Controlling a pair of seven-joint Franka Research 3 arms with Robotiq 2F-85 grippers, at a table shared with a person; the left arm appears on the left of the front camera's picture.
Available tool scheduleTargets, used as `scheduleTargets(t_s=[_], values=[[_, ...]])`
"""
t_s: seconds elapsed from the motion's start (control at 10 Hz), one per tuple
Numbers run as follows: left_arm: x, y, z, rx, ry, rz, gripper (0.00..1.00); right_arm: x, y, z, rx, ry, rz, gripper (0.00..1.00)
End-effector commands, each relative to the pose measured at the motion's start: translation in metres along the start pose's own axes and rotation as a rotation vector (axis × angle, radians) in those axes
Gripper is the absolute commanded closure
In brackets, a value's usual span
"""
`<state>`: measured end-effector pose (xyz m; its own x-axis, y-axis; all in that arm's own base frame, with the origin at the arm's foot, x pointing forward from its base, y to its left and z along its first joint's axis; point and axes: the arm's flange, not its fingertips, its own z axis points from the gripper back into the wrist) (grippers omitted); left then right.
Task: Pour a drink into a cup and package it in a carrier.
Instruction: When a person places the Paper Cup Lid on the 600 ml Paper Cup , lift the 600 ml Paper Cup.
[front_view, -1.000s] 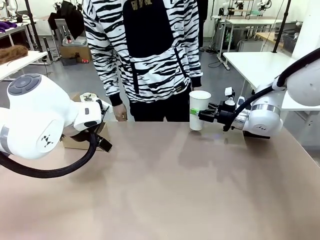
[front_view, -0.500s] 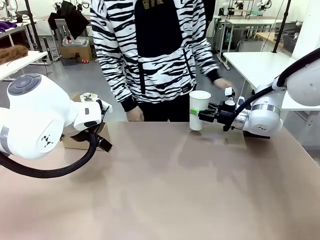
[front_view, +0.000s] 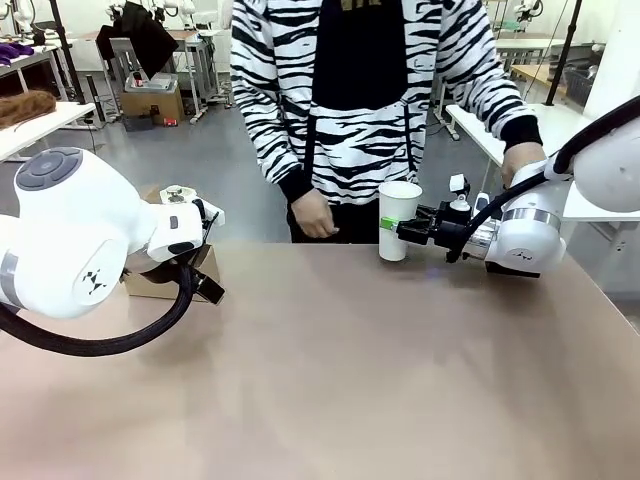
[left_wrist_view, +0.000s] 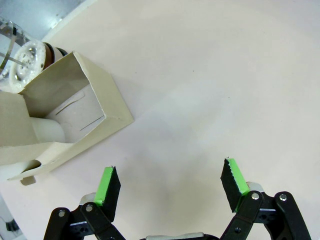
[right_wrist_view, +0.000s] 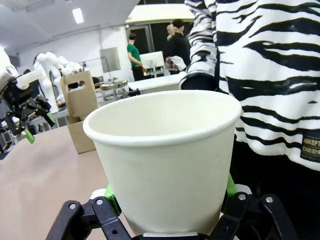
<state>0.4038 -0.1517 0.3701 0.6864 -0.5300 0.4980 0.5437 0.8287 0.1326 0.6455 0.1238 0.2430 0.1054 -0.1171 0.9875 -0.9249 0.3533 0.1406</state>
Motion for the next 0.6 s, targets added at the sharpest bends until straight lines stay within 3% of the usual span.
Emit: scheduleTargets(t_s=[0.0, 0.5], values=[[-0.0001, 0.0001, 0.0005, -0.002, -0.001, 0.001, 0.00, 0.0014, 0.0012, -0.0017, -0.001, -0.005, -0.001, 0.14], [-0.0001, 0.0001, 0.0005, -0.002, -0.001, 0.001, 0.00, 0.0014, 0.0012, -0.0017, -0.001, -0.005, -0.001, 0.14]])
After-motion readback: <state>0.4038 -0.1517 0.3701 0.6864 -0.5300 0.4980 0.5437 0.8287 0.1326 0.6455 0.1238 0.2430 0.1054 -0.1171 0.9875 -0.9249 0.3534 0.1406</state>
